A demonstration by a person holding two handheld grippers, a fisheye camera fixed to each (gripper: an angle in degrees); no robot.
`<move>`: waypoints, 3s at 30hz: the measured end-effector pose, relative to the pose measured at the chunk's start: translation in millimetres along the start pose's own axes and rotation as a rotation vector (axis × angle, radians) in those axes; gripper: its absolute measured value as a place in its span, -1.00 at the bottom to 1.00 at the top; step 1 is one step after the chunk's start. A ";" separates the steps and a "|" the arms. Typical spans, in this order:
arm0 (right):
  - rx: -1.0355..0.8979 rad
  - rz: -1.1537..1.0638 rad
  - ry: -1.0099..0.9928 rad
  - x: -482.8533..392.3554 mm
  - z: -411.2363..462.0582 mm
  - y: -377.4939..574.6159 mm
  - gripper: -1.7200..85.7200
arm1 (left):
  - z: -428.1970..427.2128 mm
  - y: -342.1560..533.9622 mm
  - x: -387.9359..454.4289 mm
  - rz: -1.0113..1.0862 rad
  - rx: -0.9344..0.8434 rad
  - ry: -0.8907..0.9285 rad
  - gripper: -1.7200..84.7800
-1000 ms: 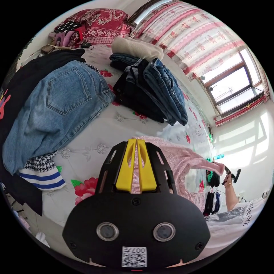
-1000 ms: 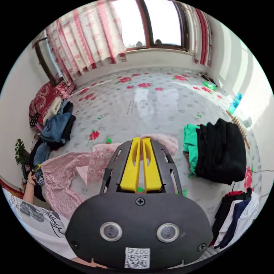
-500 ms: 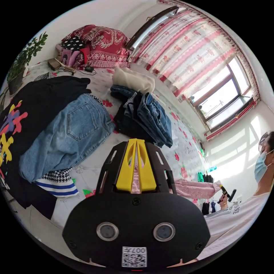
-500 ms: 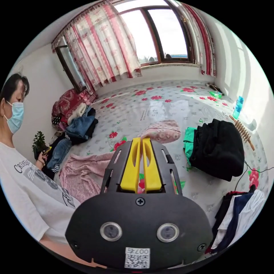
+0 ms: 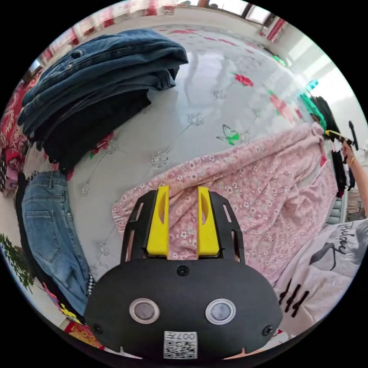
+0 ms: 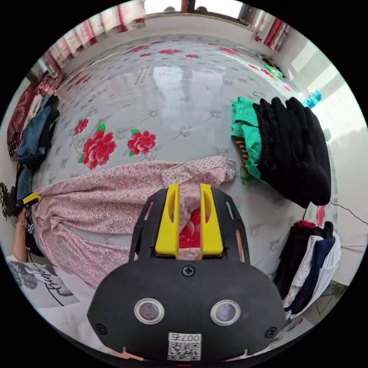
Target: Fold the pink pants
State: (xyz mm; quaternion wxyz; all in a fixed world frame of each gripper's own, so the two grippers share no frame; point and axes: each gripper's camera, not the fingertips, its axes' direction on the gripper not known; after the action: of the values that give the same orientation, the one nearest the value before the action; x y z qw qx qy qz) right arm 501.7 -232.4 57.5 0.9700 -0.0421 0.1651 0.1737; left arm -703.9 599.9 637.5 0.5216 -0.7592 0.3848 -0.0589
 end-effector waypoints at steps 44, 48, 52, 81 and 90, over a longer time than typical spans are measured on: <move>-0.156 0.625 -0.033 129.7 55.8 314.8 -0.83 | 67.8 258.1 -68.9 -0.787 -0.019 0.055 -0.81; -0.158 0.493 -0.045 117.6 58.2 309.4 -0.93 | 59.4 254.3 -61.9 -0.672 -0.017 0.049 -0.93; -0.139 0.388 0.004 115.2 45.7 320.1 -0.96 | 35.6 286.2 -66.3 -0.654 0.031 0.037 -0.97; 0.130 0.324 -0.149 122.3 -47.1 310.3 -0.83 | 21.1 261.5 -59.8 -0.318 -0.232 0.064 -0.91; 0.094 0.112 -0.119 87.9 -43.0 148.1 -0.83 | 38.3 227.8 -75.8 -0.524 -0.162 -0.010 -0.79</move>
State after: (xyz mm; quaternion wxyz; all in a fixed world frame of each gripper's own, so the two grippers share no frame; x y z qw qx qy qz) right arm 514.4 -71.4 -16.1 0.9678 0.0230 0.1171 0.2218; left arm -857.0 641.0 453.2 0.4279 -0.8724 0.1763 -0.1573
